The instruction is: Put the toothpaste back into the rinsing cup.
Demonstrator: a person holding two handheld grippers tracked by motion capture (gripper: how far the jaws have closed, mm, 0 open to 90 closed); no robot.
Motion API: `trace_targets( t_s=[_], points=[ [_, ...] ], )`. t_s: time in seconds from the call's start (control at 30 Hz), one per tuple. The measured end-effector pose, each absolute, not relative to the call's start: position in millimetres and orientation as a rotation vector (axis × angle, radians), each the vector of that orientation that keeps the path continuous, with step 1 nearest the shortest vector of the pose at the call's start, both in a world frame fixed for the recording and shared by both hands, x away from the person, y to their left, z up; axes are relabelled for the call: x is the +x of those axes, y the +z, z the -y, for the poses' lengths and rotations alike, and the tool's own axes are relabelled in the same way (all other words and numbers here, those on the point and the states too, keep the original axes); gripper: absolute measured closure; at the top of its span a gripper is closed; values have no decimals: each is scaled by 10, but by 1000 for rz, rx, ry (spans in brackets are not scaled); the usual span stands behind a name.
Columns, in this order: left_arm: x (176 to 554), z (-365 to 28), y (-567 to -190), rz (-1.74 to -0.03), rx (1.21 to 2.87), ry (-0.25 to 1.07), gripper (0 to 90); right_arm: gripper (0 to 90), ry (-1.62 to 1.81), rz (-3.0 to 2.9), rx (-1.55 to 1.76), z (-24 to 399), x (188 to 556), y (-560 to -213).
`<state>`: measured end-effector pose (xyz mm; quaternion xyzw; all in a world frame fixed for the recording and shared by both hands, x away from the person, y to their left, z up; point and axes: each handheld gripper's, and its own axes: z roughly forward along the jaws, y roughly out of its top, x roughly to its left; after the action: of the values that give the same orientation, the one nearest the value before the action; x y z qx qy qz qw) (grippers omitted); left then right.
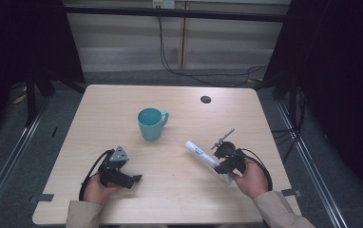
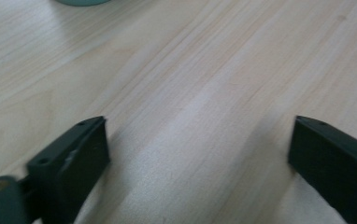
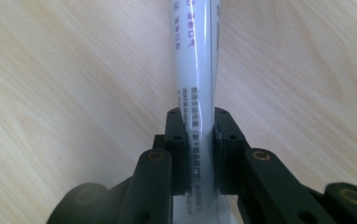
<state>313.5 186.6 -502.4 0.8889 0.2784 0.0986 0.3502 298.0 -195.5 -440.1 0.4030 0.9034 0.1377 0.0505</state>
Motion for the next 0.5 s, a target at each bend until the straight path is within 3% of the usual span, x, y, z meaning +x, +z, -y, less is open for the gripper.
trace_targets(
  t_s=[0.03,0.5],
  points=[
    [3134,-1850,-5011,-712,2315,252,171,786,424,-2755,1213,1956,2970,-4388],
    [3147,-1479,-4725,-467,2523,256,201,785,417,-2822,997,1937,2904,-4322]
  ],
)
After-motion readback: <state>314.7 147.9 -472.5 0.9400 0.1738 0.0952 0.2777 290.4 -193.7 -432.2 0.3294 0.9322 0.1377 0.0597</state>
